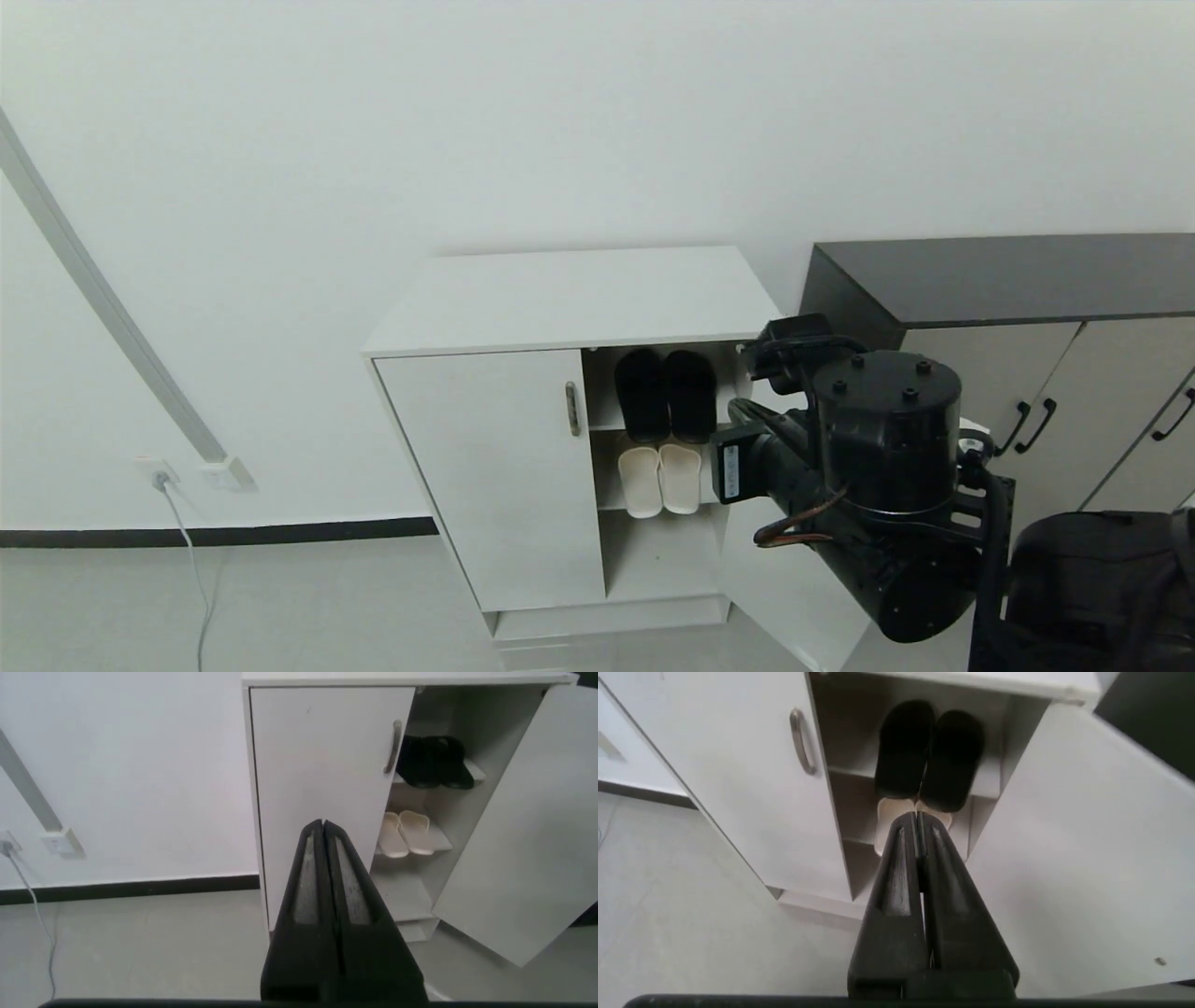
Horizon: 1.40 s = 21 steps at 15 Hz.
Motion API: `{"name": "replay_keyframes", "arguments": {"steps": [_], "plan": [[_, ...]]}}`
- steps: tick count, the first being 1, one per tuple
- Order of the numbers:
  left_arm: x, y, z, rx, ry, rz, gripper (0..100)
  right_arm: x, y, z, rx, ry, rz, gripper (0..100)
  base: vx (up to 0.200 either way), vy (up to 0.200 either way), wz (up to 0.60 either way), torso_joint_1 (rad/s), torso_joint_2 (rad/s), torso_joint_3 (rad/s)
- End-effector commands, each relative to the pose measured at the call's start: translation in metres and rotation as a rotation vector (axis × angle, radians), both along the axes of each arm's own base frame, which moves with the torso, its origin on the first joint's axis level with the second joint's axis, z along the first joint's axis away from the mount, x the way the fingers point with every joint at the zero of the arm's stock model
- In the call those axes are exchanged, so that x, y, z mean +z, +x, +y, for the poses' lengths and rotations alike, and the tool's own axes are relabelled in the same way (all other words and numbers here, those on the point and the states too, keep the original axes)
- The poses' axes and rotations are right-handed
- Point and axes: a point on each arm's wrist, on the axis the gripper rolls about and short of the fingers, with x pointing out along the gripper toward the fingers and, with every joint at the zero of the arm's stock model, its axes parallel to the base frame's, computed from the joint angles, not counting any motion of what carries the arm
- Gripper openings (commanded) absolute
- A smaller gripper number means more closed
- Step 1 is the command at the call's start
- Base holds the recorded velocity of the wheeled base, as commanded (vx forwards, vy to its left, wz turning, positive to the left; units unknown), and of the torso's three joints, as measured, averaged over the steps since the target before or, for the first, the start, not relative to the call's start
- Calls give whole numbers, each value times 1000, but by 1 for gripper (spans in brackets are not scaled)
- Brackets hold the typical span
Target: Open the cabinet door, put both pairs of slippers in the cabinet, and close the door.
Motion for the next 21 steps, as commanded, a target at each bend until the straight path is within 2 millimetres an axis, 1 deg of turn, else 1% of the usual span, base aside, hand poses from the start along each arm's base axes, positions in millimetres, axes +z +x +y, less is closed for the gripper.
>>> {"name": "replay_keyframes", "arguments": {"steps": [1, 6, 10, 12, 14, 18, 19, 20, 21], "plan": [[0, 0, 0, 0, 0, 2, 0, 0, 2, -2, -7, 1, 0, 0, 0, 0, 0, 217, -510, -281], [0, 0, 0, 0, 0, 2, 0, -2, 5, -4, -17, -8, 4, 0, 0, 0, 0, 49, -108, -61], [0, 0, 0, 0, 2, 0, 0, -5, 10, -7, -17, -24, 9, 0, 0, 0, -600, 0, -7, 2], [0, 0, 0, 0, 8, 2, 0, -4, 16, -12, -39, -21, 8, 0, 0, 0, -600, 22, 7, 0], [0, 0, 0, 0, 8, 0, 0, -4, 25, -18, -50, -16, 9, 0, 0, 0, 0, 0, 0, 0], [0, 0, 0, -1, 6, 2, 0, -5, 34, -22, -53, -4, 6, 0, 0, 0, 0, 0, 0, 0], [0, 0, 0, -3, 6, 2, 0, -2, 36, -22, -34, 5, 3, 0, -200, 0, 0, -2, -2, 7], [0, 0, 0, -3, 6, 2, 0, 0, 42, -25, -30, 16, 1, 0, -200, 0, 0, -7, -12, 2], [0, 0, 0, -3, 6, 2, 0, 1, 55, -30, -35, 27, -3, 0, -200, 0, 0, 22, 2, 2]]}}
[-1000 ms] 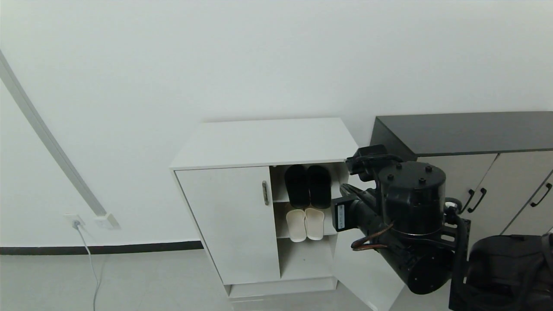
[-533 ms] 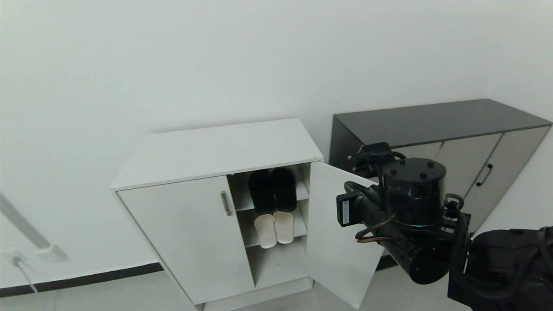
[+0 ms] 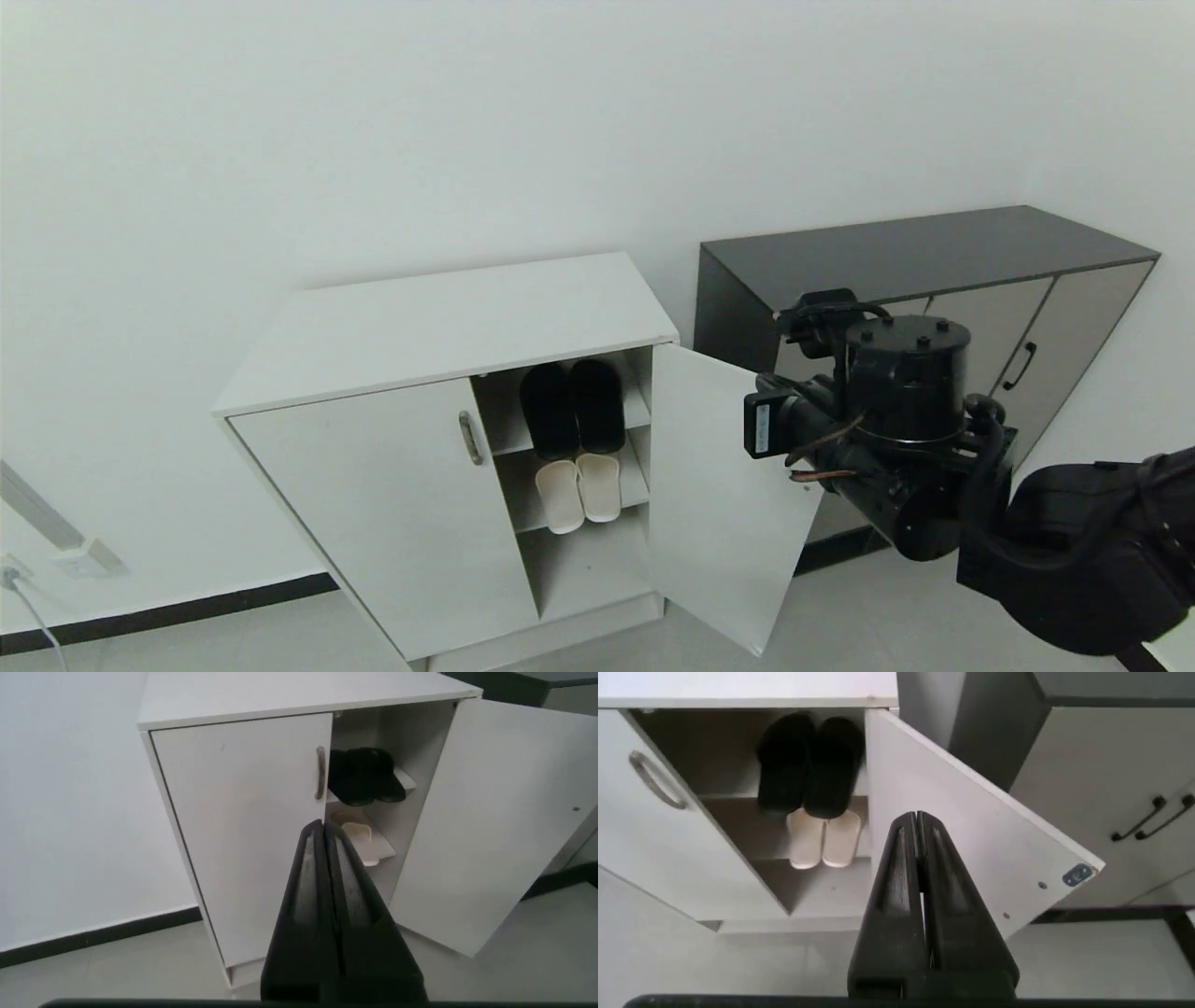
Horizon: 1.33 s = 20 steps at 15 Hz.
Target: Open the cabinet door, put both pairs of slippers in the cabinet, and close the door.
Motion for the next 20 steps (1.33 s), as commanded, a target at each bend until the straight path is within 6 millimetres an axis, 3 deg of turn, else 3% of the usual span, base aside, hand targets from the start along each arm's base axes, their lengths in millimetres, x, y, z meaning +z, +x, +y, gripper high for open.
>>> {"name": "replay_keyframes", "arguments": {"steps": [1, 4, 7, 9, 12, 20], "plan": [[0, 0, 0, 1, -1, 1, 0, 3, 25, -8, -27, 21, -11, 0, 0, 0, 0, 0, 0, 0], [0, 0, 0, 1, -1, 1, 0, 11, 56, -18, -5, 36, -5, 0, 0, 0, 0, 0, 0, 0], [0, 0, 0, 2, -2, -1, 0, 22, 101, -40, 40, 64, 46, 0, 0, 0, 0, 0, 0, 0], [0, 0, 0, 2, -2, 1, 0, 20, 124, -48, 21, 79, 104, 0, 0, 0, 0, 0, 0, 0], [0, 0, 0, 2, -2, 1, 0, 15, 142, -56, 7, 88, 175, 0, 0, 0, 0, 0, 0, 0], [0, 0, 0, 4, -5, 1, 0, -30, 179, -71, -61, 71, 230, 0, 0, 0, 0, 0, 0, 0]]}}
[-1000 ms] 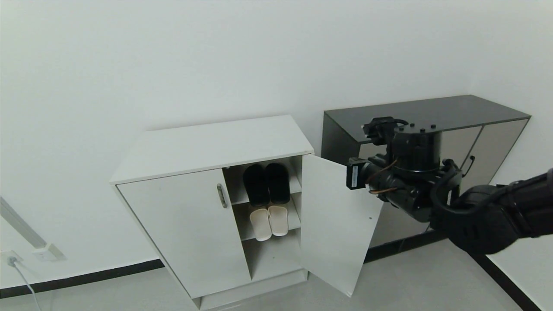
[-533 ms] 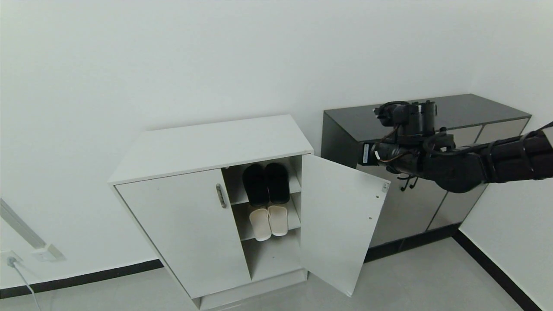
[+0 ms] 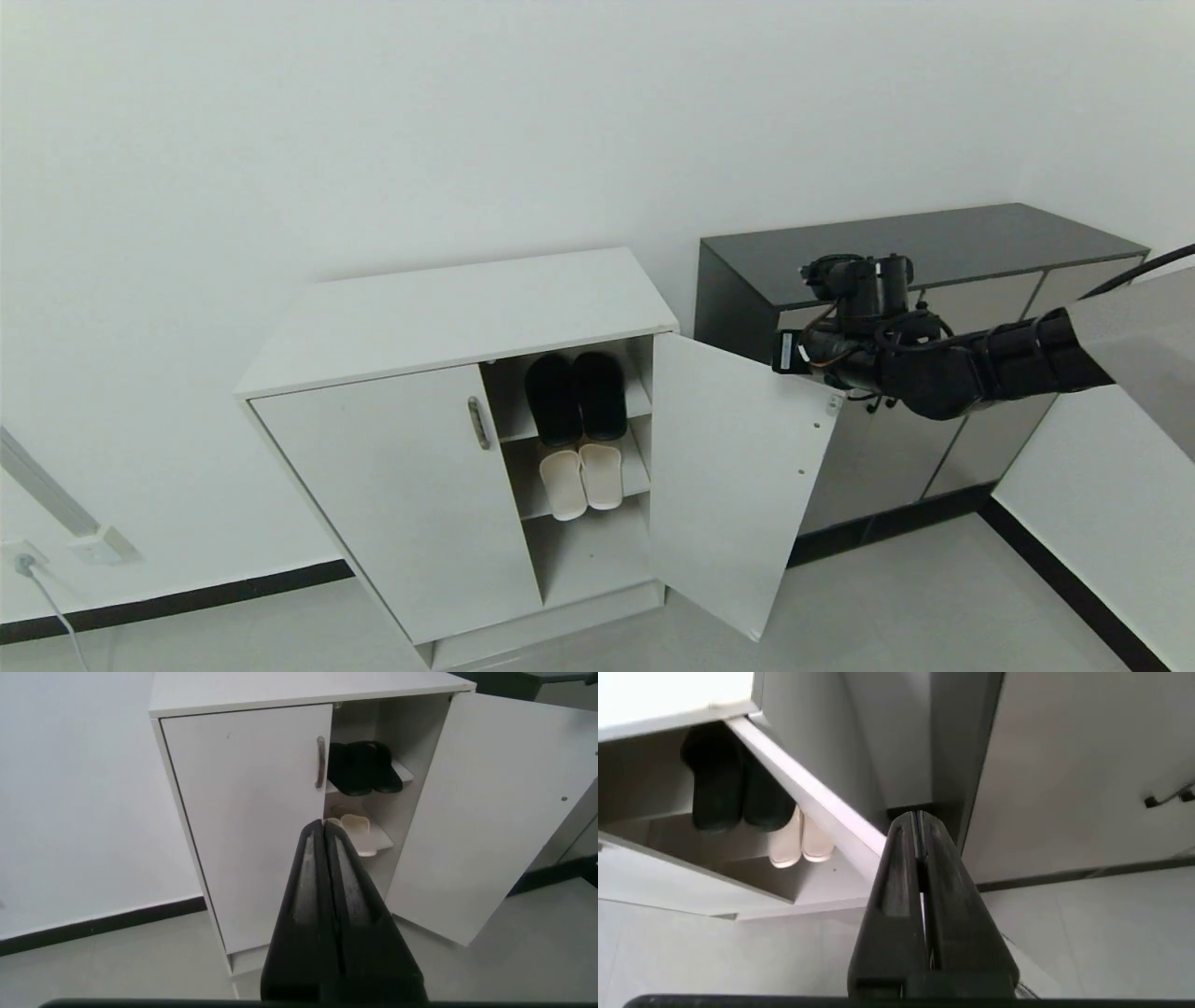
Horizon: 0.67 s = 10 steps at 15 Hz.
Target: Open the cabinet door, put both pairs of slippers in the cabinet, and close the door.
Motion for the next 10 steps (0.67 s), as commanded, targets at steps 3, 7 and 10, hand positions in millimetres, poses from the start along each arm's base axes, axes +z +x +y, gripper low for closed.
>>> {"name": "replay_keyframes", "arguments": {"steps": [3, 7, 10], "plan": [[0, 0, 0, -1, -1, -2, 0, -23, 17, -8, -30, -14, 35, 0, 0, 0, 0, 0, 0, 0], [0, 0, 0, -1, 0, -2, 0, -28, 18, -8, -31, -20, 48, 0, 0, 0, 0, 0, 0, 0], [0, 0, 0, 1, -1, 1, 0, -25, 8, 0, -12, -26, 52, 0, 0, 0, 0, 0, 0, 0]]}}
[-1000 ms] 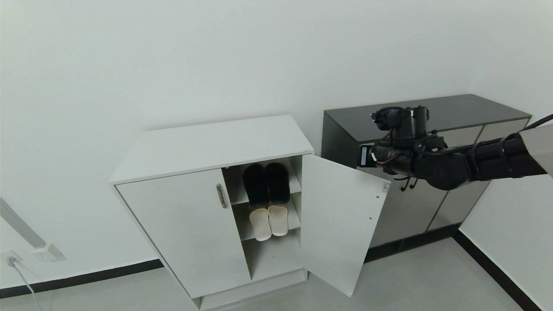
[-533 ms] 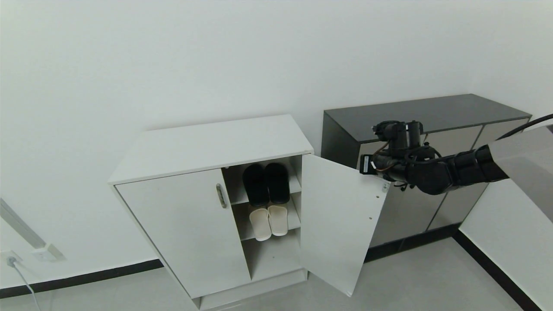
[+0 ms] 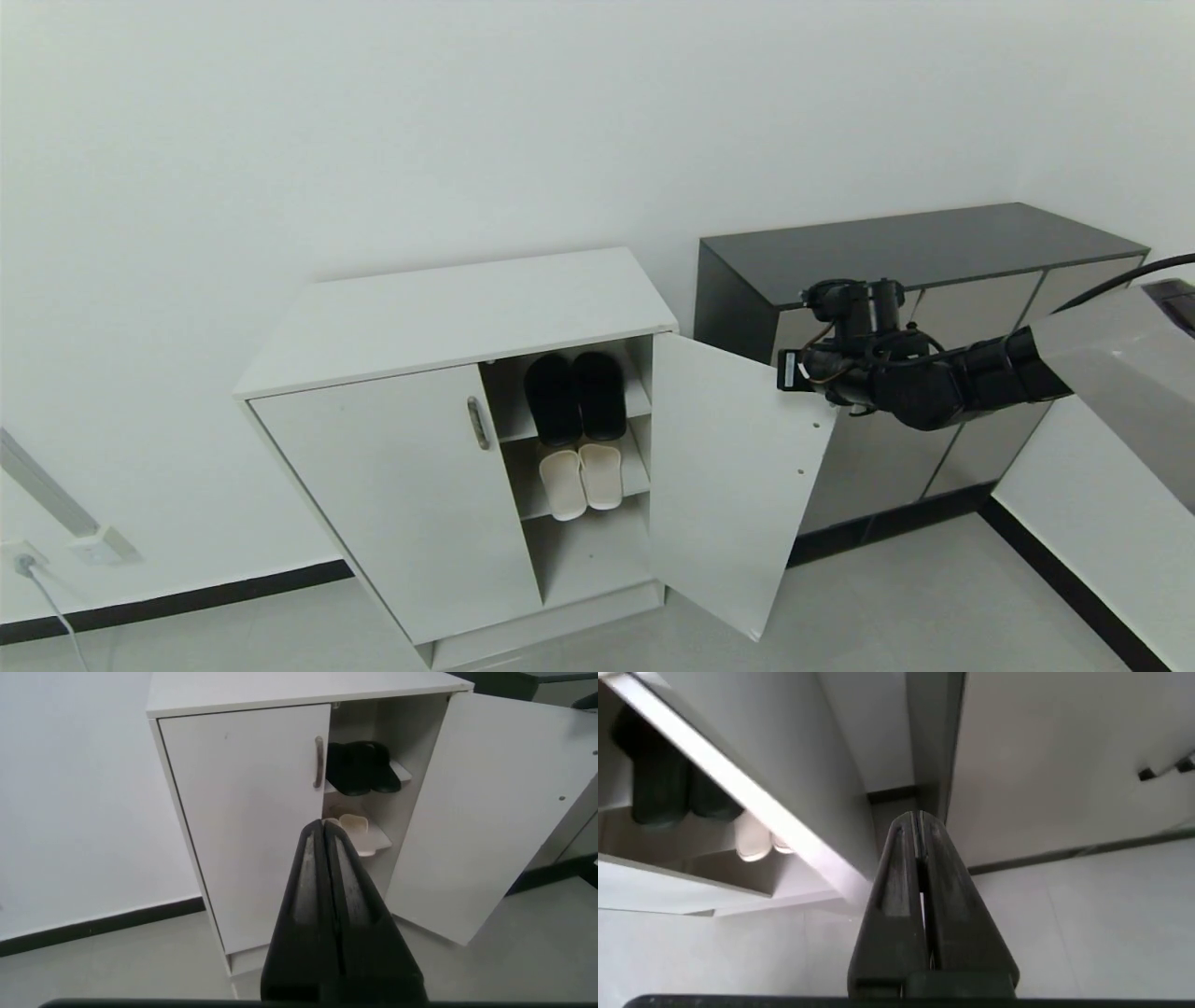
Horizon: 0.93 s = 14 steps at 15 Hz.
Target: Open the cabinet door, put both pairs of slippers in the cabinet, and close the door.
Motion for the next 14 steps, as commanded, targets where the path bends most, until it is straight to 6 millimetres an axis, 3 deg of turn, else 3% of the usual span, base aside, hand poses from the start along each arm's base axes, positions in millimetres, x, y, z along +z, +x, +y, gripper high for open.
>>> {"name": "replay_keyframes", "arguments": {"steps": [1, 6, 10, 14], "plan": [[0, 0, 0, 0, -1, 0, 0, 5, -10, 8, 21, -1, 0, 0, 0, 0, 0, 0, 0, 0], [0, 0, 0, 2, -1, 0, 0, 13, -48, 37, 116, -3, 21, 0, 0, 0, 0, 0, 0, 0], [0, 0, 0, 0, -1, 2, 0, 11, -90, 76, 242, -19, 55, 0, 0, 0, 0, 0, 0, 0], [0, 0, 0, 2, -1, -1, 0, 17, -114, 98, 311, -1, 46, 0, 0, 0, 0, 0, 0, 0]]}}
